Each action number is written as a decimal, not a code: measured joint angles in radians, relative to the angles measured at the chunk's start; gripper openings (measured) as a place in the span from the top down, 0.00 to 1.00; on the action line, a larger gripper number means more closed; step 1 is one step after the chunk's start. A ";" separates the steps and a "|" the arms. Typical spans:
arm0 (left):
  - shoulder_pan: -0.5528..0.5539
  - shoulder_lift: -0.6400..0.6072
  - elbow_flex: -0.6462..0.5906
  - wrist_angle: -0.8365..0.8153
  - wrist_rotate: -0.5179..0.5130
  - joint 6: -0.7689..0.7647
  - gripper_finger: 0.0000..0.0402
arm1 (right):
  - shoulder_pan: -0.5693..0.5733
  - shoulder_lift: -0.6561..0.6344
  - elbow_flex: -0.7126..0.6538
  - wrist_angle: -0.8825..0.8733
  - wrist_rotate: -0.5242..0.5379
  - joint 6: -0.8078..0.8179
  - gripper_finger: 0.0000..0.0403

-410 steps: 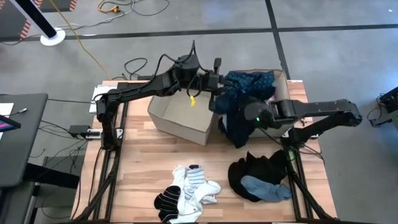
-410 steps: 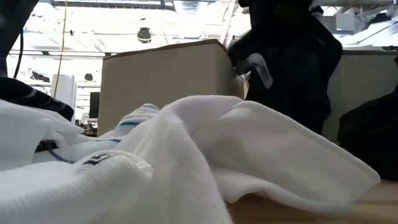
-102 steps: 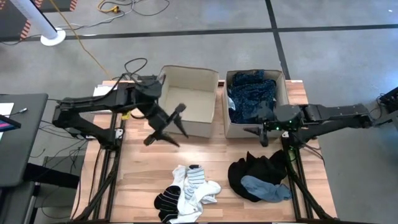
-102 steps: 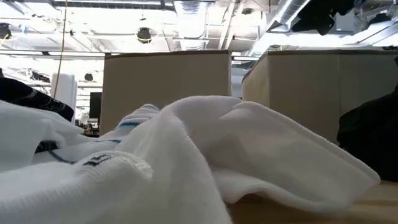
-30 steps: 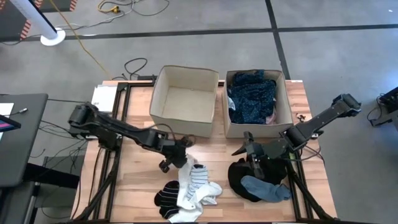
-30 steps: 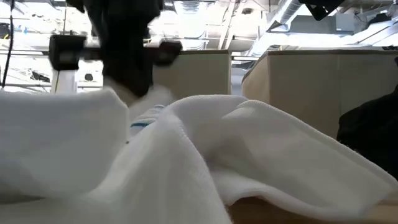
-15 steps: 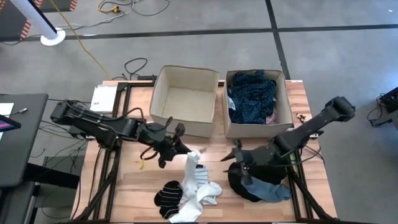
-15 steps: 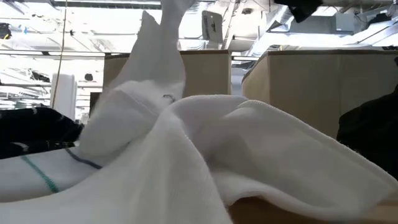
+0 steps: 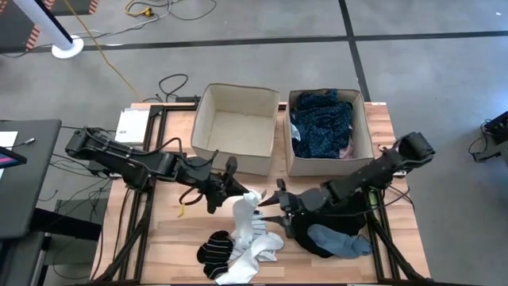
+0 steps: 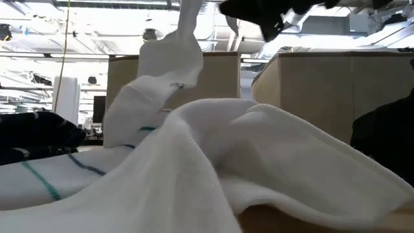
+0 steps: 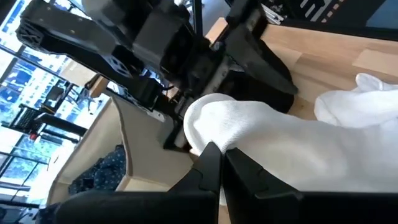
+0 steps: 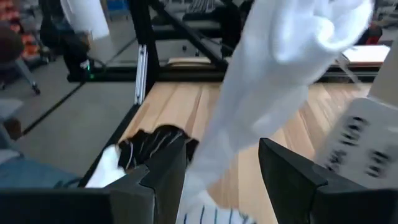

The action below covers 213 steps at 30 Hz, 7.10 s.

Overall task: Sort clothes
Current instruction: Put the white sock into the left laundry organizer, then put the blue sock into the right laundry organizer

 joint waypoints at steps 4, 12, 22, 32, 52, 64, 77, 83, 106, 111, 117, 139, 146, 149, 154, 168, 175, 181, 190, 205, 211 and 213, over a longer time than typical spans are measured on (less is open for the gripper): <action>0.000 0.000 0.000 0.007 -0.003 0.003 1.00 | -0.031 0.062 0.000 0.120 -0.001 0.003 0.46; 0.000 0.000 0.000 0.008 -0.015 0.007 1.00 | -0.081 0.167 0.000 0.392 -0.032 0.014 0.47; 0.000 0.000 0.000 -0.001 -0.074 0.027 1.00 | -0.080 0.240 0.052 0.395 -0.056 -0.061 0.94; -0.001 -0.005 0.000 -0.052 -0.145 0.002 0.93 | -0.066 0.080 0.052 0.249 -0.026 -0.188 0.99; -0.050 -0.173 -0.010 -0.317 -0.058 -0.325 0.51 | -0.237 -0.310 0.068 -0.006 -0.008 -0.376 1.00; -0.057 -0.125 -0.146 -0.182 0.208 -0.395 0.51 | -0.433 -0.256 0.289 -0.207 -0.162 -0.403 1.00; -0.084 0.099 -0.170 0.044 0.328 -0.411 0.51 | -0.592 -0.223 0.397 -0.317 -0.242 -0.374 1.00; -0.085 0.161 -0.170 0.080 0.330 -0.447 0.51 | -0.690 -0.194 0.401 -0.342 -0.298 -0.317 1.00; -0.092 -0.081 -0.187 -0.148 0.013 -0.511 0.52 | -0.894 0.162 0.555 -0.488 -0.483 -0.207 0.99; -0.092 -0.256 -0.245 -0.150 0.005 -0.518 0.52 | -0.893 0.225 0.603 -0.565 -0.508 -0.211 0.99; -0.092 -0.449 -0.348 -0.125 0.006 -0.562 0.52 | -0.901 0.285 0.652 -0.675 -0.522 -0.214 0.99; -0.092 -0.615 -0.508 0.032 0.070 -0.590 0.52 | -0.885 0.221 0.661 -0.822 -0.553 -0.190 0.55; -0.092 -0.615 -0.508 0.032 0.070 -0.584 0.52 | -0.848 0.065 0.661 -0.873 -0.553 -0.188 0.32; -0.092 -0.614 -0.508 0.033 0.070 -0.570 0.52 | -0.834 0.006 0.661 -0.908 -0.553 -0.184 0.32; -0.092 -0.605 -0.508 0.058 0.070 -0.552 0.52 | -0.818 -0.065 0.661 -0.993 -0.554 -0.184 0.31; -0.092 -0.604 -0.508 0.098 0.069 -0.537 0.51 | -0.799 0.032 0.669 -1.008 -0.270 -0.176 0.31; -0.092 -0.604 -0.508 0.115 0.069 -0.546 0.51 | -0.790 0.076 0.718 -1.098 -0.545 -0.163 0.31; -0.092 -0.604 -0.508 0.115 0.069 -0.547 0.51 | -0.748 0.023 0.755 -1.310 -0.684 -0.207 0.31; -0.092 -0.604 -0.508 0.114 0.069 -0.548 0.51 | -0.520 -0.122 0.763 -1.611 -0.701 -0.092 0.31; -0.092 -0.407 -0.507 0.260 0.076 -0.531 0.51 | -0.027 -0.187 0.762 -1.881 -0.367 0.430 0.31; -0.092 -0.244 -0.507 0.481 0.097 -0.479 0.51 | 0.111 -0.184 0.761 -1.889 -0.278 0.588 0.31; -0.092 -0.188 -0.507 0.575 0.097 -0.472 0.51 | 0.152 -0.184 0.761 -1.892 -0.253 0.637 0.31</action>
